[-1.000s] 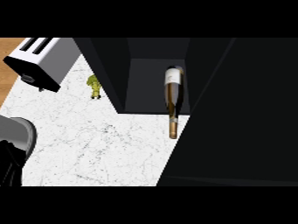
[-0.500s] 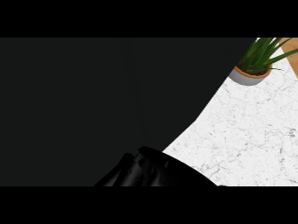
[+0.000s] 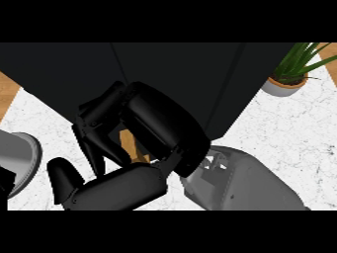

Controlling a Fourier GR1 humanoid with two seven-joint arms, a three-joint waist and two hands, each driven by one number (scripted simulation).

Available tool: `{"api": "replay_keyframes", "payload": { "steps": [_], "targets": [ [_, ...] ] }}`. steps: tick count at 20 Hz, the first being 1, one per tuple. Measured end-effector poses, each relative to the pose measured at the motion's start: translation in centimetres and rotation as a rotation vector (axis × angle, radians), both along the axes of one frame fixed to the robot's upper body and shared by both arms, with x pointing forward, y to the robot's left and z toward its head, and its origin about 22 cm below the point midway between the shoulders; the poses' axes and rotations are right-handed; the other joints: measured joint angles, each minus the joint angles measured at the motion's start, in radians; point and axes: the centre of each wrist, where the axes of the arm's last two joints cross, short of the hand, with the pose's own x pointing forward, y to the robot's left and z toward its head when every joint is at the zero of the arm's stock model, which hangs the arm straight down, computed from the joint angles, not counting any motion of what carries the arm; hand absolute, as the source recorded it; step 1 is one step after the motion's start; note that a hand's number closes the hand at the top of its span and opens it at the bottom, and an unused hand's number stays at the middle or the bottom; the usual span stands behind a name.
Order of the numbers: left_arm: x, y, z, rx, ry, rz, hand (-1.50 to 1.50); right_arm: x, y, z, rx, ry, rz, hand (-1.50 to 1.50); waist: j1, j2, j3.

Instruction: Pick up the wine, place it into the cabinet and close the cabinet

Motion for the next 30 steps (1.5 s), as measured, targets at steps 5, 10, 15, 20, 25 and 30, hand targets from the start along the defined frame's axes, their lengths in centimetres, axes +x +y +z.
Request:
{"api": "replay_keyframes", "payload": {
  "steps": [5, 10, 15, 20, 25, 30],
  "targets": [
    [-0.3, 0.2, 0.0, 0.01, -0.001, 0.006, 1.5, 2.4, 0.3, -0.7, 0.022, 0.06, -0.04, 1.5, -0.003, -0.001, 0.0],
    [0.1, 0.8, 0.0, 0.017, 0.0, 0.004, 1.5, 5.0, 0.0, -2.3, 0.016, 0.099, -0.086, 1.5, -0.006, 0.0, 0.0],
    [0.8, 0.2, -0.2, 0.017, 0.001, 0.005, 1.5, 7.2, -0.6, -3.6, 0.004, 0.104, -0.099, 1.5, -0.007, -0.007, -0.002],
    [0.8, -0.1, 0.5, 0.022, -0.007, 0.004, 1.5, 8.3, -1.2, -4.3, 0.002, 0.084, -0.071, 1.5, 0.002, -0.021, -0.008],
    [1.0, 0.0, 0.3, 0.027, 0.0, -0.001, 1.5, 9.3, -1.6, -4.8, -0.007, 0.055, -0.034, 1.5, 0.011, -0.03, -0.011],
    [1.0, -0.2, 0.2, 0.027, -0.007, -0.003, 1.5, 10.1, -2.2, -5.0, -0.019, 0.027, -0.003, 1.5, 0.02, -0.034, -0.017]
  ]
}}
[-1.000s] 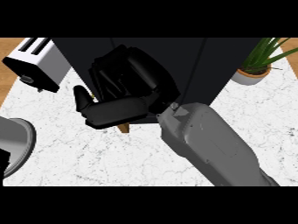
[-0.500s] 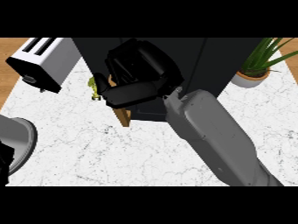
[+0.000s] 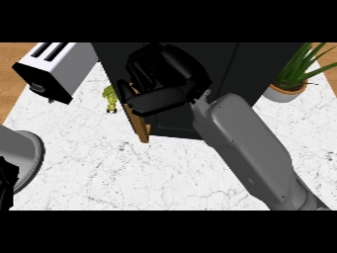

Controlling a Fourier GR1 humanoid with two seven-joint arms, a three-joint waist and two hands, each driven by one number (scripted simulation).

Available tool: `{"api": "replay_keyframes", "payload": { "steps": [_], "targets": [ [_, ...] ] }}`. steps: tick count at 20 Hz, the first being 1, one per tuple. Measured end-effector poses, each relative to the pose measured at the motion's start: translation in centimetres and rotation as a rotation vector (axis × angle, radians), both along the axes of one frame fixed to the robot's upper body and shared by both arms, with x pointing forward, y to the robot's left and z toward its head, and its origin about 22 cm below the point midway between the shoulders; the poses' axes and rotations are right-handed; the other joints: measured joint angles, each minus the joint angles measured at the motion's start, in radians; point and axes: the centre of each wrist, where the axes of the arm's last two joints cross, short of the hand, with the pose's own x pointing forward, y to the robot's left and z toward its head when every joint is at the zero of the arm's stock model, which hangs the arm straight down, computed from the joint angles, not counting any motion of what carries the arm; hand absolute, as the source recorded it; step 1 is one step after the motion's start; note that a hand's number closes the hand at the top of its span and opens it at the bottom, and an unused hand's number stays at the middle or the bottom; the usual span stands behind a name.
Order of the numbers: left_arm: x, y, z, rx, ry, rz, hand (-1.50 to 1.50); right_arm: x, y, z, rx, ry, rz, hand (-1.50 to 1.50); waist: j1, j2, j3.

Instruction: Pick up the wine, place it into the cabinet and close the cabinet

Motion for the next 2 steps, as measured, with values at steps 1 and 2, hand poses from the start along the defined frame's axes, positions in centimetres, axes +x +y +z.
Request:
{"api": "replay_keyframes", "payload": {
  "steps": [1, 2],
  "targets": [
    [0.06, 0.01, 0.0, 0.001, 0.0, -0.002, 1.5, 0.11, -0.02, -0.09, 0.0, -0.008, 0.003, 1.5, 0.001, -0.001, 0.0],
    [0.13, -0.12, -0.11, 0.0, 0.003, -0.006, 1.5, 0.11, 0.09, -0.12, -0.001, -0.013, 0.003, 1.5, -0.001, -0.001, 0.0]
  ]
}}
